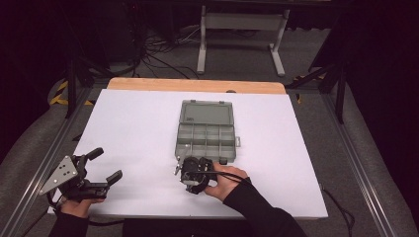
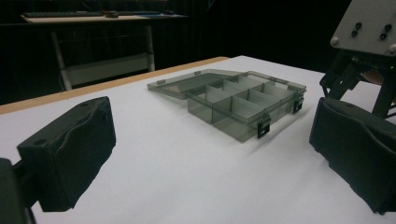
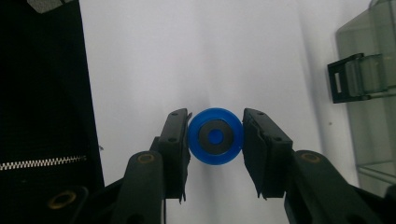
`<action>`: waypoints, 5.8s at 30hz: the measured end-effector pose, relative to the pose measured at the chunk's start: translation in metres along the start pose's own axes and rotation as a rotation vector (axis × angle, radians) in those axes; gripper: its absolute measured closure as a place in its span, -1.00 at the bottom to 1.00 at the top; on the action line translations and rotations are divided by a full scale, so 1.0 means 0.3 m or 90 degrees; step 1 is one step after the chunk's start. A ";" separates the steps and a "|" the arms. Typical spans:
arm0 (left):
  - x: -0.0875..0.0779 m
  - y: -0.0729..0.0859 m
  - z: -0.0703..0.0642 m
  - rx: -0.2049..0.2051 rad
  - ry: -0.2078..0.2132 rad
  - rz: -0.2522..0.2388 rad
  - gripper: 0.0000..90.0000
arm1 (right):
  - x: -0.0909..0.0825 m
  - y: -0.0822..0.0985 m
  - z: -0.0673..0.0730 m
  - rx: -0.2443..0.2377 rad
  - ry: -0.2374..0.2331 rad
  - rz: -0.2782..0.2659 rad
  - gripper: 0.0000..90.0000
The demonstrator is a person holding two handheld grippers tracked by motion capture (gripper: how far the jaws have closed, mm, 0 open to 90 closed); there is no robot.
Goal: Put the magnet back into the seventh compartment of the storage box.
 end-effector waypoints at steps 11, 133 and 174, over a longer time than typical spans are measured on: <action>0.001 0.000 0.001 0.001 0.000 0.000 -0.98 | -0.065 0.005 -0.012 0.014 0.010 -0.023 0.37; 0.015 0.003 0.009 -0.005 0.004 0.007 -0.98 | -0.177 0.189 -0.308 0.237 0.135 -0.105 -0.45; 0.024 0.007 0.003 -0.006 0.001 0.016 -0.98 | -0.392 0.517 -0.045 0.182 0.247 -0.486 -1.00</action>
Point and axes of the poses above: each handheld gripper's, and its own axes: x roughly forward along the jaws, y roughly out of its underside, z roughly to its left, the point moved 1 cm from there along x, roughly forward along the jaws, and after that the axes turned 9 degrees about -x, right-handed, at the moved point
